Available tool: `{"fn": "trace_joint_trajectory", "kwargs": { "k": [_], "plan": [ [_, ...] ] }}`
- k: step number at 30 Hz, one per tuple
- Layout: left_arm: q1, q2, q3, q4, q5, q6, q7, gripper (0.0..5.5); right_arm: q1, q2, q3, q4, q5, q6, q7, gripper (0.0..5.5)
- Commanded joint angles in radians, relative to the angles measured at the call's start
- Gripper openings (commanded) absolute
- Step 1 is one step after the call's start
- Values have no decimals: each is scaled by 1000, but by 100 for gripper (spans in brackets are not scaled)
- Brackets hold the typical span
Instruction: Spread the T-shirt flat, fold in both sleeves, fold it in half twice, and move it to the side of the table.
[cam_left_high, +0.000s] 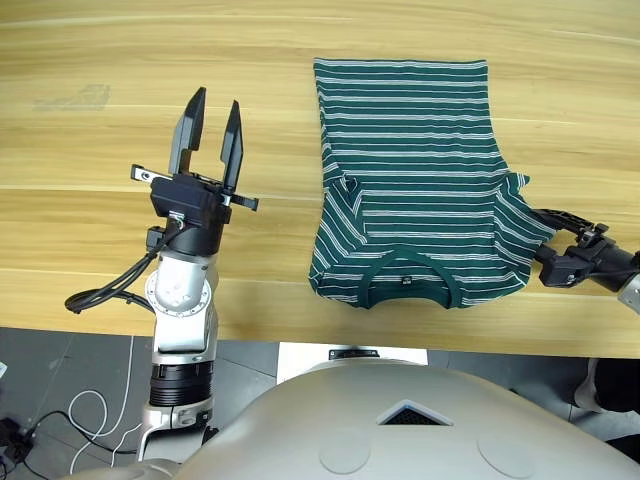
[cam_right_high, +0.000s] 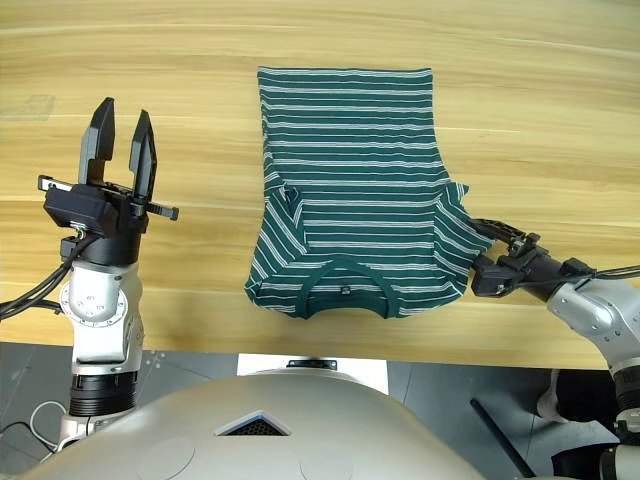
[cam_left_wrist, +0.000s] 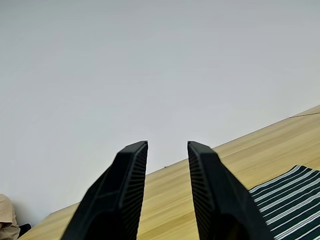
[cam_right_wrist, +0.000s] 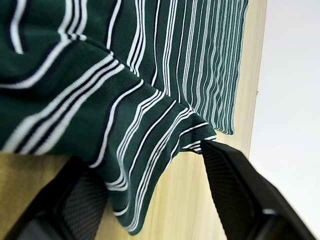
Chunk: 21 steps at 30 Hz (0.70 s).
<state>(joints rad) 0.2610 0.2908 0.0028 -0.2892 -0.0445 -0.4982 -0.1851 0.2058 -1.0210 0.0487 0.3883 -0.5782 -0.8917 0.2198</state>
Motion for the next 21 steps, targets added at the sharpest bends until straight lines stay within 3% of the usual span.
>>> {"fn": "trace_joint_trajectory", "kwargs": {
  "k": [1,5,21],
  "plan": [
    [19,-6,7,-23,0,15,-10,146,-17,-14,15,45,1,2,4,306],
    [26,-15,4,-20,4,13,-10,146,-43,-16,23,71,-1,0,1,306],
    [64,-45,4,-15,15,-14,-5,150,-110,-3,78,82,20,7,24,36]
  ]
}}
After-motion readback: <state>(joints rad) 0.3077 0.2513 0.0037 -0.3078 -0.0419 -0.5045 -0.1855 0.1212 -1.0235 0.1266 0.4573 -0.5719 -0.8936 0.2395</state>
